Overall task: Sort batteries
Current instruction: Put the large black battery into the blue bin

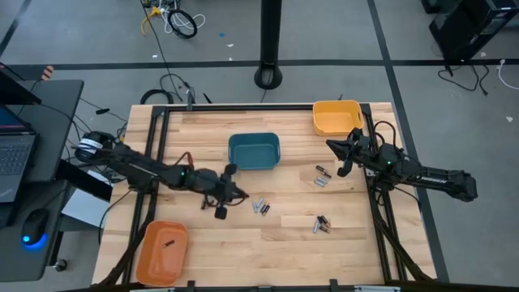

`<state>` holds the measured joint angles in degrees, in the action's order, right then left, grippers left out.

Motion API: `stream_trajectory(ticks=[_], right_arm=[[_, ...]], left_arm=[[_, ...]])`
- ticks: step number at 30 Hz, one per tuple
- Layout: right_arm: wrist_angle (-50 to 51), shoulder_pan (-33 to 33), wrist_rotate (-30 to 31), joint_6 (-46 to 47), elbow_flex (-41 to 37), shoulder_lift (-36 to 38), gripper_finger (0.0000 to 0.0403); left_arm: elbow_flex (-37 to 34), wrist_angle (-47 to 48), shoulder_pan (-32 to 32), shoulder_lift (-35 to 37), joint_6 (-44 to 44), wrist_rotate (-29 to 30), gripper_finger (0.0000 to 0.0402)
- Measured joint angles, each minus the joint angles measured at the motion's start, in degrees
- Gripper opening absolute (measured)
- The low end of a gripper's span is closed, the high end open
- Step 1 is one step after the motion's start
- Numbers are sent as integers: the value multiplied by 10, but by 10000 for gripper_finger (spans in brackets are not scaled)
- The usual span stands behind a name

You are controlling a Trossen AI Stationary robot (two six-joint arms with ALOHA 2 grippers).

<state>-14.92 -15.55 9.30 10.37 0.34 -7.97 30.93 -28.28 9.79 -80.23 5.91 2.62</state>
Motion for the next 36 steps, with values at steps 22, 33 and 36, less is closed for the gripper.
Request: stream_trajectory(ticks=[22, 33, 36], right_arm=[[-81, 0, -14, -6, 1, -1, 22], [-11, 50, -40, -24, 82, -152, 9], [115, 67, -7, -11, 159, -219, 10]], left_arm=[[-98, -217, -121, 0, 14, -54, 5], [-98, -226, -141, 0, 15, -81, 5], [-98, -225, -142, 0, 16, -81, 5]])
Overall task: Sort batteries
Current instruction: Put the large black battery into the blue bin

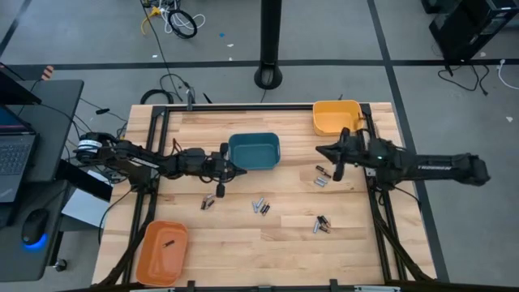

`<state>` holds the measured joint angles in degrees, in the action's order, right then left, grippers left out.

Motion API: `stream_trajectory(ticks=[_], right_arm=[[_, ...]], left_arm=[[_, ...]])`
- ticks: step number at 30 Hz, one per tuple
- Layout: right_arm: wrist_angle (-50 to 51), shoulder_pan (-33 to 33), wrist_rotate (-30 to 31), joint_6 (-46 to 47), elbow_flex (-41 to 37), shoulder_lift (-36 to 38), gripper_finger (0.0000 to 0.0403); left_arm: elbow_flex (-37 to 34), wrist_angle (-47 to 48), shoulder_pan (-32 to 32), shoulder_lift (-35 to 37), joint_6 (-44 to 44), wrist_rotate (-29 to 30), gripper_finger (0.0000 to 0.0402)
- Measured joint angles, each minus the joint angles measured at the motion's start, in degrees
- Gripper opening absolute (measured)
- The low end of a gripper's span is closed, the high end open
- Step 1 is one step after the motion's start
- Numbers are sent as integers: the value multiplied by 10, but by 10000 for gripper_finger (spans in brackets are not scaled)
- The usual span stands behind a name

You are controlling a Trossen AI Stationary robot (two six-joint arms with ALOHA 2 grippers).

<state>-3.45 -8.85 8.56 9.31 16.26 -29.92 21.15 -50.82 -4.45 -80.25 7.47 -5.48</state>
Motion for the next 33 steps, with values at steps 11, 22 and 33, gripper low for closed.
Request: stream_trajectory(ticks=[11, 22, 33], right_arm=[[414, -10, 3, 145, 182, -231, 70], [410, -36, -11, 87, 183, -410, 144], [369, -75, -48, 66, 183, -464, 209]], left_arm=[[0, 1, -1, 0, 9, 0, 5], [0, 1, 2, 0, 9, 0, 6], [0, 20, 8, 0, 9, 0, 6]])
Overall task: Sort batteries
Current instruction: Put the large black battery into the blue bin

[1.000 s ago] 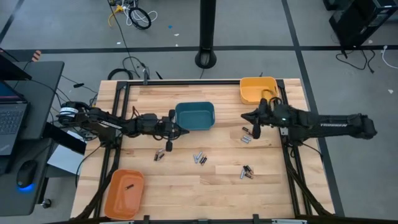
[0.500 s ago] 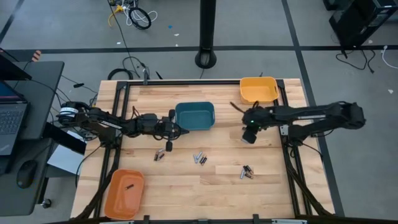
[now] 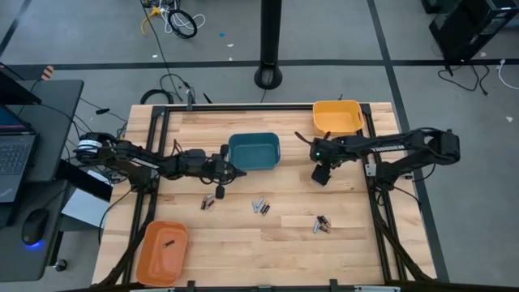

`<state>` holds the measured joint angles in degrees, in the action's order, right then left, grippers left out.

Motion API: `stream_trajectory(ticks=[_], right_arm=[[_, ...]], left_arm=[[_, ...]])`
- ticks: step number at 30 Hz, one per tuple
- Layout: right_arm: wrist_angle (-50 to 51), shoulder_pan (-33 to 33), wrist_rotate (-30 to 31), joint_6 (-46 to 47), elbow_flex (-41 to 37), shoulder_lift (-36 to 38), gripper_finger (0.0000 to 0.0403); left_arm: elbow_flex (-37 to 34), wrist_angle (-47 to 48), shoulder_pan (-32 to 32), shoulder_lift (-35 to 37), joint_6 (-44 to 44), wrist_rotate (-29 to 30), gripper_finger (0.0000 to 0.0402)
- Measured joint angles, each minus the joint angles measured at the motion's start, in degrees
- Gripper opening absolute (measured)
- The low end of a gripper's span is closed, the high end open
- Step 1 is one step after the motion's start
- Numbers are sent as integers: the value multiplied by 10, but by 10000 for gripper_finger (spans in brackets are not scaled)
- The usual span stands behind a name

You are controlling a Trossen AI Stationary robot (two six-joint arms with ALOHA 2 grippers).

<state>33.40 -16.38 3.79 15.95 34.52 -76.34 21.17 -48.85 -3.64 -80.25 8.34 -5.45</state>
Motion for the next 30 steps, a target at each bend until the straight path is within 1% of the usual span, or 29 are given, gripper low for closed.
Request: stream_trajectory(ticks=[5, 11, 15, 20, 22, 30], right_arm=[[-15, -13, -3, -20, 0, -35, 206], [-19, -19, -8, -37, 4, -66, 185], [-23, -19, -10, -42, 3, -63, 149], [-27, -19, -12, -55, 2, -58, 79], [-26, -21, -12, -61, 2, -59, 59], [-25, -24, -5, -65, -1, -39, 60]], left_arm=[[0, 8, 0, 0, 0, 5, 6], [0, 7, 0, 0, 2, 7, 6], [0, 7, 0, 0, 3, 7, 6], [0, 7, 0, 0, 3, 7, 6], [0, 7, 0, 0, 3, 7, 6], [0, 7, 0, 0, 3, 7, 6]])
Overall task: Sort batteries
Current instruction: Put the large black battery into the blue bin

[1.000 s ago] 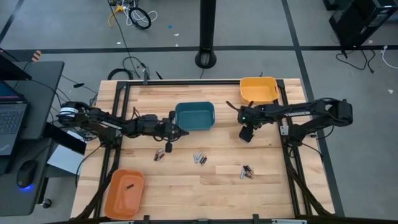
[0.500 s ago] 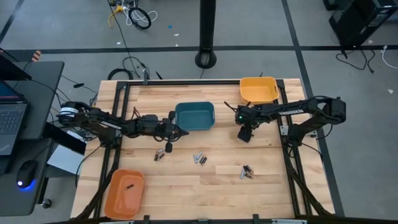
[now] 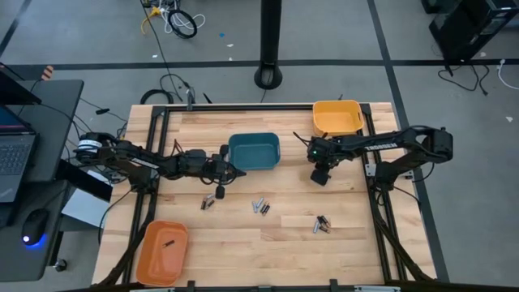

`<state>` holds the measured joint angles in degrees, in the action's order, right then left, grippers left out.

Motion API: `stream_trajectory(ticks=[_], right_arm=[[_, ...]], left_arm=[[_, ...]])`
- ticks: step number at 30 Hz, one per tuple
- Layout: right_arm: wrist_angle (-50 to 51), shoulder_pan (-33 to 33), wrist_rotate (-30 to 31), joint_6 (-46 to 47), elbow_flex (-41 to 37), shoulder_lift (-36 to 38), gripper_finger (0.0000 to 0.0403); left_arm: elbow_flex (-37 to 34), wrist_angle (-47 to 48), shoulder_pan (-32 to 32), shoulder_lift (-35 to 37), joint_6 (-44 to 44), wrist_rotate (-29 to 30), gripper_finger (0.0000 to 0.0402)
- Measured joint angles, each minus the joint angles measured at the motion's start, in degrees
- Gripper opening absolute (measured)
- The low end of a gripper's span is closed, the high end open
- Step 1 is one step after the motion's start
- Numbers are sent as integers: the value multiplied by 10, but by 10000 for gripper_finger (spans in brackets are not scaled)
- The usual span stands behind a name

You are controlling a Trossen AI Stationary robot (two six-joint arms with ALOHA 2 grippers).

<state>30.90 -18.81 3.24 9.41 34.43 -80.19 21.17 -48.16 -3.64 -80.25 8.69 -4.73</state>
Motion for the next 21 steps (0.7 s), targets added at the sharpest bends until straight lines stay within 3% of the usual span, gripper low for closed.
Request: stream_trajectory(ticks=[9, 17, 21], right_arm=[[84, 7, 36, 9, 63, 31, 61], [134, 37, 36, -6, 196, 33, 62], [136, 49, 33, -28, 275, 20, 61]], left_arm=[[0, -1, 0, 0, 1, 0, 6], [0, 0, 0, 0, 30, 16, 6], [0, 0, 0, 0, 30, -6, 6]])
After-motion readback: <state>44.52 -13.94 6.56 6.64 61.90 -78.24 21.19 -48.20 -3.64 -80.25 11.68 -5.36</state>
